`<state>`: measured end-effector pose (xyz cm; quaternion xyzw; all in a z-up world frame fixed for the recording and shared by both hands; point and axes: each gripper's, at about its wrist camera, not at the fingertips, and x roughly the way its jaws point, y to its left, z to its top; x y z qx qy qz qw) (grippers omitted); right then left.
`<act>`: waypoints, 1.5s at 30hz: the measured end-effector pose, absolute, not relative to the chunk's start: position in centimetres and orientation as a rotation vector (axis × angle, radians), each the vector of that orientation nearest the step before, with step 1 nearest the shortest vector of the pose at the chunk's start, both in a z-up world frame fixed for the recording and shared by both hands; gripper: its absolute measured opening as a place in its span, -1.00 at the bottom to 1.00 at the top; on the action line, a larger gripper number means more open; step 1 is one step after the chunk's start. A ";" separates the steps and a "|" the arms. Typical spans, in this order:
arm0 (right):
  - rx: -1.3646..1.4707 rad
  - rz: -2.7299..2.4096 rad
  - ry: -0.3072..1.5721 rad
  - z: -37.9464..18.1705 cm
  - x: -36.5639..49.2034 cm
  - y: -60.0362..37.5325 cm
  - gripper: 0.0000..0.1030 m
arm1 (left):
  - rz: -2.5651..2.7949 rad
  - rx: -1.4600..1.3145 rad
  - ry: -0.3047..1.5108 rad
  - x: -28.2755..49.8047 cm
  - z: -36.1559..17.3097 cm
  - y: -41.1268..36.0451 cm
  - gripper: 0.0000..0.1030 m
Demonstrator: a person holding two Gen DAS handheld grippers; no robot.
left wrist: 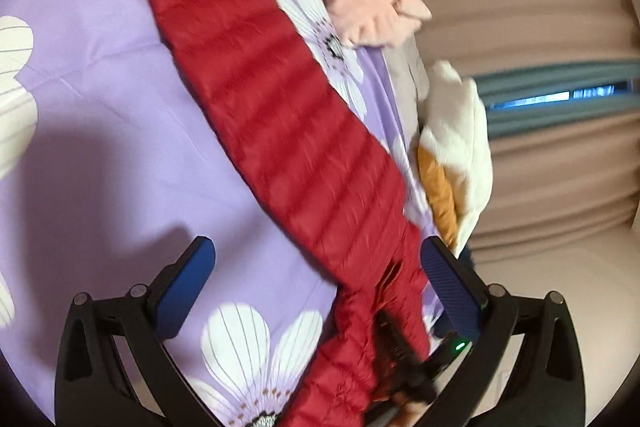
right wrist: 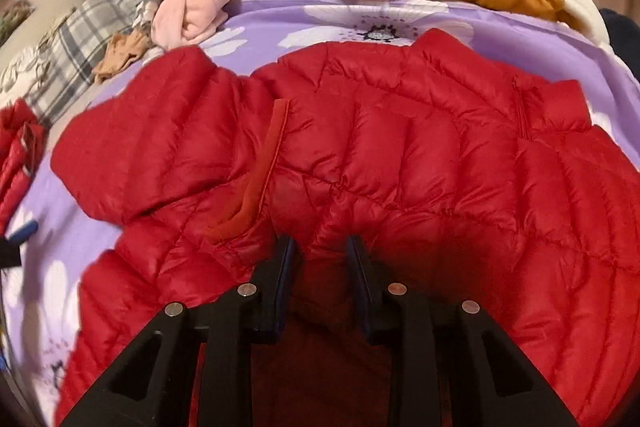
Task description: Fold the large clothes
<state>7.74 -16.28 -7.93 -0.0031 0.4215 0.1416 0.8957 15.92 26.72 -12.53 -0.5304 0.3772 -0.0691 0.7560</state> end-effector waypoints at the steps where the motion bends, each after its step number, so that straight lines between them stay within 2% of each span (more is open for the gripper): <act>1: 0.008 0.299 0.880 -7.6 7.8 -16.4 -0.41 | -0.137 -1.186 0.814 16.2 -12.9 27.6 0.99; 8: 0.118 0.392 0.748 -2.7 3.0 -19.3 -0.41 | -0.132 -1.318 0.738 18.2 -14.7 30.9 0.99; 24: 0.248 0.367 0.676 -2.0 -2.4 -24.7 -0.41 | -0.041 -1.396 0.613 22.6 -16.2 33.8 0.96; 27: 0.238 0.338 0.686 -2.4 -3.2 -25.2 -0.41 | 0.022 -1.396 0.629 23.3 -16.3 34.5 0.70; 29: 0.229 0.321 0.691 -2.6 -3.6 -25.5 -0.41 | 0.043 -1.397 0.647 23.5 -16.7 34.8 0.11; 30: 0.234 0.314 0.694 -2.8 -3.9 -25.7 -0.41 | 0.054 -1.398 0.675 23.7 -17.2 34.9 -0.05; 31: 0.239 0.308 0.699 -2.9 -4.1 -26.0 -0.41 | 0.061 -1.404 0.693 23.8 -17.7 35.0 -0.31; 32: 0.243 0.296 0.705 -3.1 -4.2 -26.4 -0.41 | 0.064 -1.410 0.697 23.6 -18.0 35.0 -0.42; 37: 0.267 0.258 0.717 -3.6 -5.1 -27.6 -0.41 | 0.079 -1.320 0.706 22.9 -16.4 34.6 -0.51; 38: 0.273 0.249 0.716 -3.6 -5.3 -27.9 -0.41 | 0.077 -1.289 0.704 22.9 -15.6 34.2 -0.69; 42: 0.301 0.233 0.712 -3.8 -6.2 -28.8 -0.41 | 0.042 -1.046 0.710 23.1 -10.1 31.0 -0.82; 45: 0.308 0.218 0.708 -3.9 -7.1 -29.3 -0.41 | -0.025 -0.877 0.666 22.6 -5.4 27.5 -0.83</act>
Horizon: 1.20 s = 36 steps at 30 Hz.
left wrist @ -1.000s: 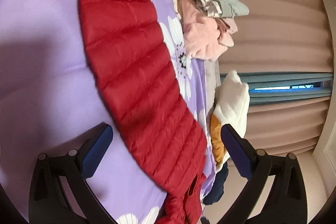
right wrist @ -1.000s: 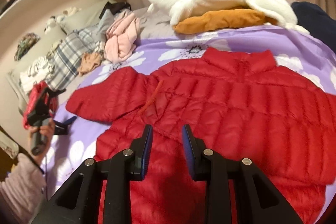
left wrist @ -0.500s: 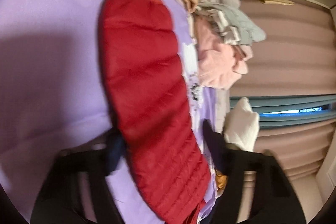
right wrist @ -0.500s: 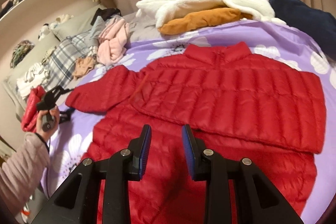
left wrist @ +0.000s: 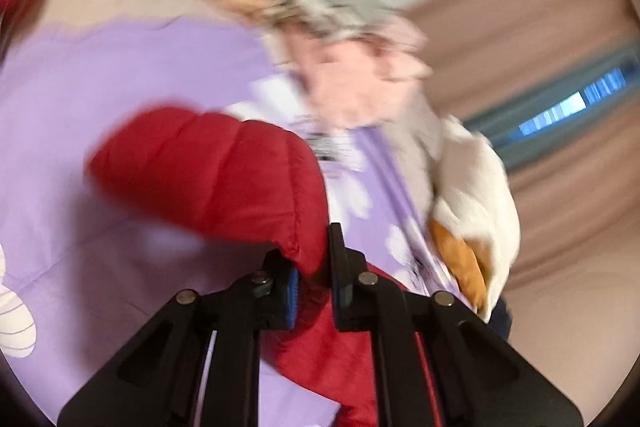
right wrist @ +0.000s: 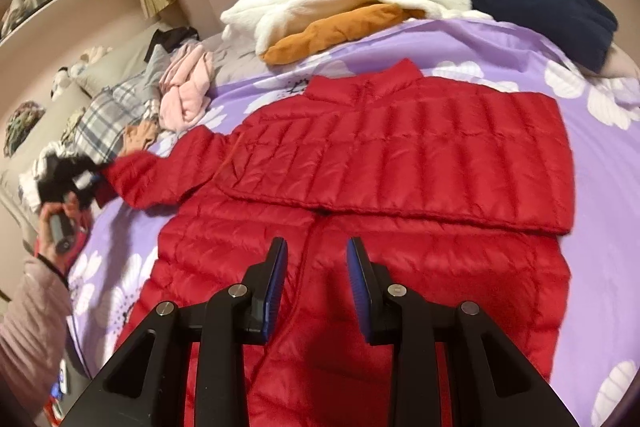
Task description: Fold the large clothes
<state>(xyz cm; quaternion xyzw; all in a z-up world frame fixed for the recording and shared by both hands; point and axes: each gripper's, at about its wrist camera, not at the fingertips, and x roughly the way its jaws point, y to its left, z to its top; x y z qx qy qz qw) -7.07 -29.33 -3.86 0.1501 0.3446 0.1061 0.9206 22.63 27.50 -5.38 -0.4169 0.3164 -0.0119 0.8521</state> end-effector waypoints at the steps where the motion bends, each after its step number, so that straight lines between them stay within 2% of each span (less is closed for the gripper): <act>1: 0.314 0.215 0.708 -3.9 -7.4 -29.5 -0.41 | -0.044 -0.832 0.658 22.5 -4.2 26.4 -0.83; 6: 0.344 0.196 0.700 -3.9 -8.9 -30.9 -0.41 | -0.205 -0.591 0.617 21.0 1.8 17.3 -0.84; 13: 0.418 0.165 0.687 -4.0 -10.5 -33.3 -0.41 | -0.416 -0.307 0.632 18.1 4.2 3.6 -0.79; 17: 0.472 0.131 0.675 -4.3 -11.4 -35.2 -0.41 | -0.510 -0.143 0.671 16.7 2.8 -3.5 -0.77; 21: 0.532 0.079 0.662 -4.6 -12.4 -37.4 -0.38 | -0.612 0.009 0.771 15.8 -0.9 -11.0 -0.77; 24: 0.601 0.049 0.656 -5.1 -12.9 -39.2 -0.19 | -0.660 0.099 0.847 15.4 -3.9 -14.7 -0.78; 27: 0.674 0.040 0.646 -5.6 -13.1 -40.7 -0.05 | -0.693 0.186 0.944 15.3 -7.3 -17.1 -0.69; 29: 0.716 0.042 0.637 -5.7 -13.0 -41.4 0.07 | -0.678 0.231 0.985 15.0 -8.7 -17.8 -0.30; 31: 0.748 0.064 0.624 -5.7 -12.8 -41.7 0.13 | -0.687 0.232 0.997 15.0 -9.2 -17.9 -0.16; 33: 0.772 0.089 0.613 -5.6 -12.1 -41.9 0.20 | -0.691 0.230 0.999 14.9 -9.0 -17.1 0.12; 34: 0.781 0.093 0.609 -5.6 -11.6 -42.0 0.22 | -0.691 0.227 0.990 14.7 -8.6 -15.8 0.21; 36: 0.805 0.096 0.611 -5.9 -10.8 -42.0 0.23 | -0.690 0.222 0.963 14.3 -8.0 -14.2 0.25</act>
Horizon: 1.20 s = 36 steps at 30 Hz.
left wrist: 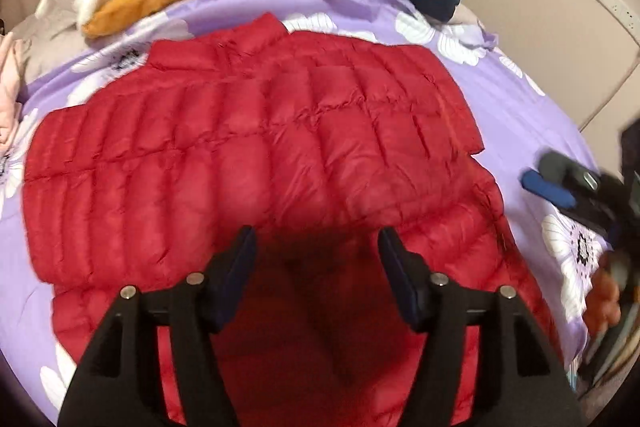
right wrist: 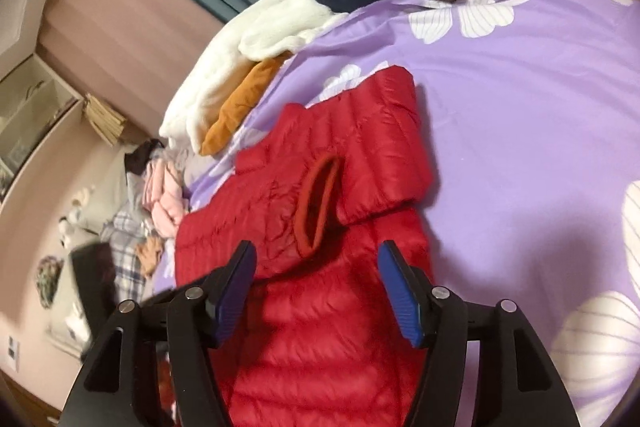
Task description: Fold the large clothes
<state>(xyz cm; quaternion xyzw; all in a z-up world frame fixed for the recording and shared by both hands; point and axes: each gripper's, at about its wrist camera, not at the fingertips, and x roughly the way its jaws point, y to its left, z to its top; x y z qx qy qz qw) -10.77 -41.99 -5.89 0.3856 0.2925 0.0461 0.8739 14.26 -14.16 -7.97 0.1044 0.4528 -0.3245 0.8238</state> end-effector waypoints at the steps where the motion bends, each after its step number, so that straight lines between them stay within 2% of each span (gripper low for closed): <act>1: 0.830 0.099 0.616 -6.2 -10.3 -42.1 0.23 | -0.683 0.218 0.954 14.1 -7.7 -13.3 0.30; 4: 0.898 0.132 0.628 -7.1 -9.1 -42.0 0.23 | -0.658 0.184 0.935 13.7 -7.1 -10.2 0.40; 8: 0.881 0.186 0.671 -7.5 -7.3 -40.5 0.23 | -0.558 0.116 0.930 14.3 -6.9 -5.3 0.41; 9: 0.866 0.178 0.694 -7.7 -6.6 -40.0 0.16 | -0.522 0.093 0.933 14.7 -6.9 -4.1 0.41; 10: 0.858 0.178 0.695 -7.7 -6.3 -39.7 -0.02 | -0.489 0.056 0.942 15.5 -6.8 -2.9 0.41; 11: 0.833 0.176 0.692 -7.5 -5.9 -39.2 -0.43 | -0.471 0.023 0.948 15.8 -6.8 -1.9 0.41; 12: 0.803 0.158 0.691 -7.3 -5.8 -38.9 -0.65 | -0.454 -0.020 0.948 16.5 -6.6 -0.8 0.41; 14: 0.751 0.136 0.669 -6.5 -6.1 -38.4 -0.80 | -0.420 -0.069 0.936 17.4 -6.3 0.5 0.41; 19: 0.719 0.091 0.581 -4.2 -9.0 -39.4 -0.80 | -0.379 -0.125 0.925 18.7 -6.0 2.0 0.41; 23: 0.643 -0.036 0.736 -6.8 -7.6 -40.7 -0.80 | -0.369 -0.129 0.954 19.7 -6.8 1.8 0.41; 25: 0.620 -0.080 0.751 -7.3 -6.9 -41.1 -0.79 | -0.360 -0.125 0.974 19.9 -7.2 1.6 0.41; 26: 0.619 -0.099 0.770 -7.3 -6.8 -41.2 -0.66 | -0.359 -0.122 0.976 20.0 -7.3 1.6 0.41; 27: 0.616 -0.108 0.766 -6.8 -7.0 -41.2 -0.56 | -0.362 -0.118 0.973 19.9 -7.3 1.6 0.41; 29: 0.545 -0.138 0.708 -5.1 -7.9 -40.6 -0.53 | -0.369 -0.103 0.954 19.7 -6.9 1.4 0.41; 33: 0.373 -0.115 0.574 -2.0 -8.4 -38.2 -0.52 | -0.373 -0.080 0.935 20.3 -6.6 0.8 0.39; 36: 0.307 -0.031 0.602 -2.3 -6.4 -36.5 -0.52 | -0.361 -0.035 0.921 21.4 -6.9 -0.5 0.33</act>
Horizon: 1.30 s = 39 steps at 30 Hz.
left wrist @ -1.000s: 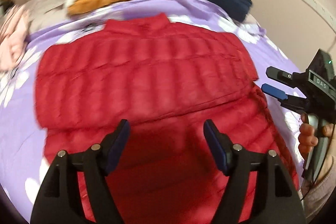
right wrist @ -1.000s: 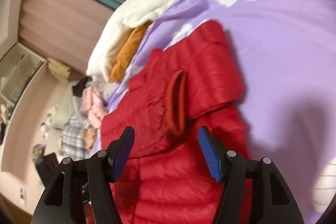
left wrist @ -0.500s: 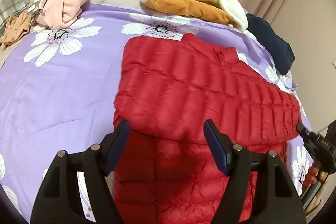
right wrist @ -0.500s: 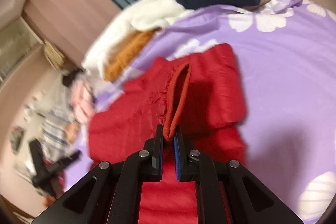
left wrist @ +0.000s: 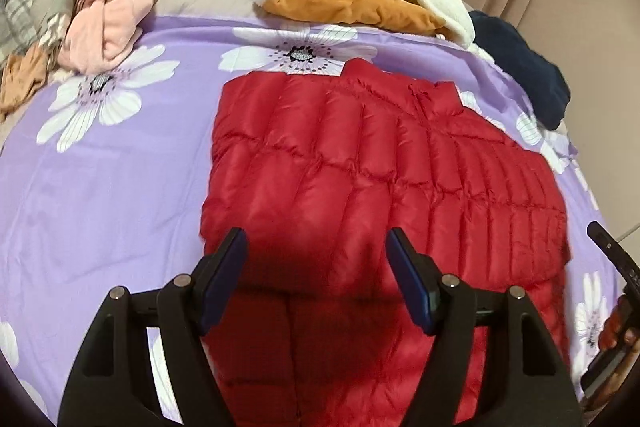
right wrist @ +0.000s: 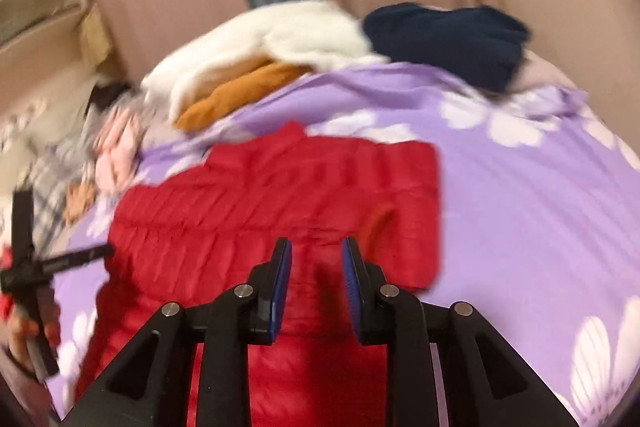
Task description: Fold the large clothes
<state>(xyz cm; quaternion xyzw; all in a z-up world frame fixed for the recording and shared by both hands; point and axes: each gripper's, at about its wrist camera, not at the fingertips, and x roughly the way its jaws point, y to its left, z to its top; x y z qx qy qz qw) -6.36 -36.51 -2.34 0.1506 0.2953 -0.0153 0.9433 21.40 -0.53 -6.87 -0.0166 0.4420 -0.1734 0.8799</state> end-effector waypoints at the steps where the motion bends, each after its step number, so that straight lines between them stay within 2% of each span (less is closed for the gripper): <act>1: 0.283 -0.015 0.615 -2.7 -5.6 -35.9 -0.52 | -0.358 -0.020 0.923 21.8 -7.2 -0.9 0.21; 2: 0.266 -0.014 0.649 -3.5 -4.4 -35.5 -0.52 | -0.353 0.000 0.942 22.3 -7.8 -1.3 0.09; 3: 0.266 -0.026 0.679 -4.2 -3.9 -35.4 -0.52 | -0.347 0.016 0.970 22.9 -8.7 -1.8 0.06; 8: 0.303 -0.030 0.814 -8.2 -1.5 -35.8 -0.53 | -0.334 0.098 1.048 24.2 -12.3 -2.8 0.12; 15: 0.383 0.011 0.814 -6.8 -2.9 -36.4 -0.49 | -0.315 0.028 1.089 23.9 -11.1 -1.5 0.10; 16: 0.401 0.039 0.786 -6.1 -4.2 -36.7 -0.45 | -0.322 0.008 1.085 23.3 -10.5 -1.3 0.15; 18: 0.410 0.061 0.743 -5.2 -6.6 -37.1 -0.15 | -0.352 -0.043 1.065 21.2 -9.0 0.2 0.36; 19: 0.413 0.059 0.732 -4.9 -8.0 -37.4 -0.07 | -0.354 -0.058 1.059 20.2 -8.7 0.7 0.48; 20: 0.425 0.054 0.726 -4.8 -9.5 -37.9 -0.03 | -0.360 -0.085 1.053 18.9 -8.2 1.8 0.49; 28: 0.625 0.039 0.800 -8.3 -16.0 -41.6 -0.01 | -0.384 -0.404 1.153 11.5 -10.5 8.6 0.55; 33: 0.746 0.100 0.861 -11.0 -17.6 -41.0 0.00 | -0.409 -0.528 1.191 8.3 -12.5 9.3 0.55; 39: 0.808 0.206 0.870 -11.6 -19.3 -39.4 0.00 | -0.503 -0.632 1.190 5.5 -12.5 9.4 0.61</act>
